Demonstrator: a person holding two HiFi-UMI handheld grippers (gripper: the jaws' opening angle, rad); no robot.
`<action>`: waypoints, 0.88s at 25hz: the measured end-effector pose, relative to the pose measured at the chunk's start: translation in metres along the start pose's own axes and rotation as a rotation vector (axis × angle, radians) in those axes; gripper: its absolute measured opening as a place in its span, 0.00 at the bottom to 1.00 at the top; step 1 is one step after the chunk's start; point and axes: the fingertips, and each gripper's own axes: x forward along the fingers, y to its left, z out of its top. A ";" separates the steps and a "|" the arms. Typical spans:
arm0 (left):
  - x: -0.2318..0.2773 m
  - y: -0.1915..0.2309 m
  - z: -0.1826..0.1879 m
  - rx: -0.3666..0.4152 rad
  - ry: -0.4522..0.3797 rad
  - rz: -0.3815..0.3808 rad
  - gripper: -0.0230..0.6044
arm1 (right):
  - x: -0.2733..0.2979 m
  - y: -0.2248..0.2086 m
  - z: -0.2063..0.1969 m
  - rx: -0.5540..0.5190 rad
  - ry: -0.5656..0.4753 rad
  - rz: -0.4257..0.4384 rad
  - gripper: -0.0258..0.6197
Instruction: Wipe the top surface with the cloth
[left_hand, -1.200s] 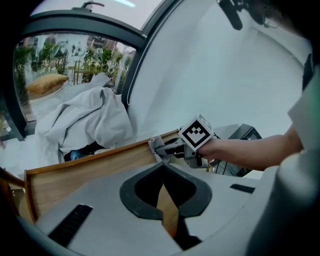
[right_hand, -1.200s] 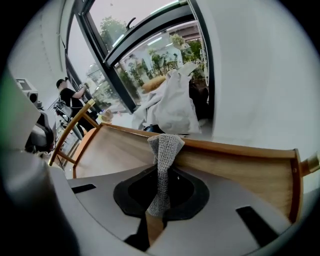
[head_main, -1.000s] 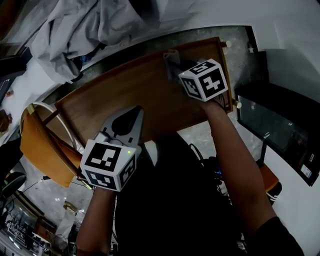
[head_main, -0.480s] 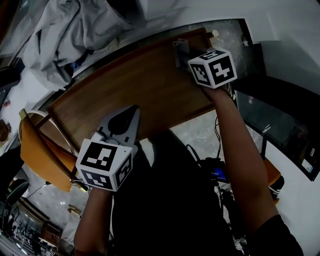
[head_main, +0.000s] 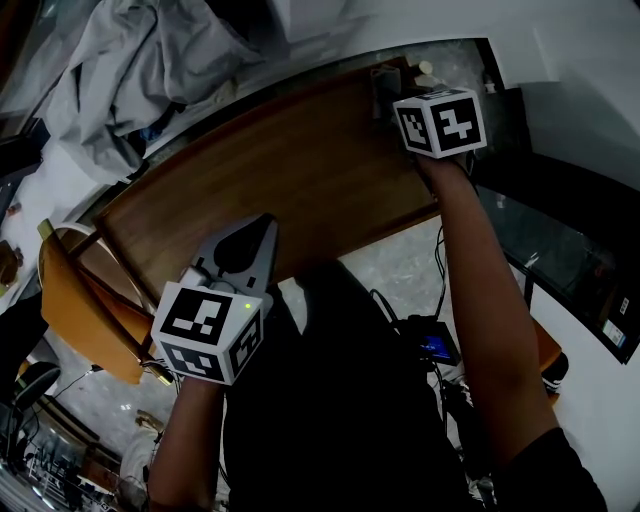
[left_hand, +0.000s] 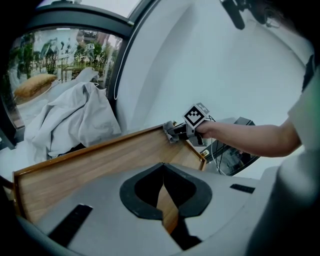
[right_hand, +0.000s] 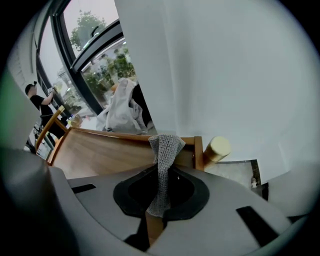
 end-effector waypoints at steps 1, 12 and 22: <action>0.000 -0.001 0.000 0.000 -0.001 0.000 0.05 | -0.002 -0.004 0.001 0.006 -0.001 -0.024 0.10; -0.024 0.004 0.004 -0.010 -0.060 0.022 0.05 | -0.007 -0.022 0.000 0.035 0.010 -0.161 0.10; -0.108 0.047 -0.021 -0.088 -0.167 0.051 0.05 | -0.031 0.031 -0.010 0.011 0.014 -0.235 0.10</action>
